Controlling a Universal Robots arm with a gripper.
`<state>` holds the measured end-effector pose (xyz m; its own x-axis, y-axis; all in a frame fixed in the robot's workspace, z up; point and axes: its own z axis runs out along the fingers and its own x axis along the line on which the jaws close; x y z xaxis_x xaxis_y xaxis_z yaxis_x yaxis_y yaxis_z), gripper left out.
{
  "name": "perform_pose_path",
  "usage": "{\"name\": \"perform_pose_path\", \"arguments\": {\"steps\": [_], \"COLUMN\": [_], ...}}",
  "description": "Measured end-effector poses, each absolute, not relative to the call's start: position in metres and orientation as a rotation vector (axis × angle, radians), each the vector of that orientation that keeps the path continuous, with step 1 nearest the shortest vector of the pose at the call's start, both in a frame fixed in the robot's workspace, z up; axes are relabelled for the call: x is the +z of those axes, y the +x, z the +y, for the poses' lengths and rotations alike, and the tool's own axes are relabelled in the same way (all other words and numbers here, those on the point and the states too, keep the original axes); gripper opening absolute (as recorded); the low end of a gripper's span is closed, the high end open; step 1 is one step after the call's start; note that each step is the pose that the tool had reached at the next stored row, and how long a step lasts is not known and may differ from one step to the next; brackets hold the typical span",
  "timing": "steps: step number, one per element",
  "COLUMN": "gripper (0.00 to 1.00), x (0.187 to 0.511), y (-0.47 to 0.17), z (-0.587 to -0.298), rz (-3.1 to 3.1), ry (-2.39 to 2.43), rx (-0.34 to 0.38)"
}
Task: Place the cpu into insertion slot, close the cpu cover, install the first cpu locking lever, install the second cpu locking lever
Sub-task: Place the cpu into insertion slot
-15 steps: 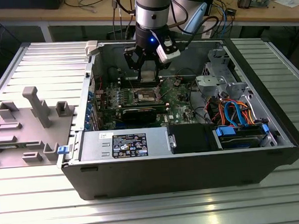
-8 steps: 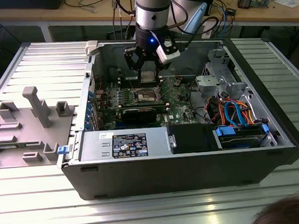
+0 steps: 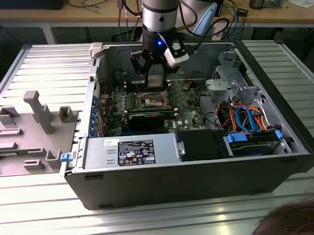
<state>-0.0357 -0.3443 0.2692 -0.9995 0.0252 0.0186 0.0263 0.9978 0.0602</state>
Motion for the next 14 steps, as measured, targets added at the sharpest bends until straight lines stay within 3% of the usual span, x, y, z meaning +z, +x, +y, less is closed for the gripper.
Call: {"name": "perform_pose_path", "arguments": {"steps": [14], "gripper": [0.54], "x": [0.264], "y": [-0.0363], "z": [-0.3443], "rz": [-3.122], "ry": [-0.04], "rx": [-0.094]}}
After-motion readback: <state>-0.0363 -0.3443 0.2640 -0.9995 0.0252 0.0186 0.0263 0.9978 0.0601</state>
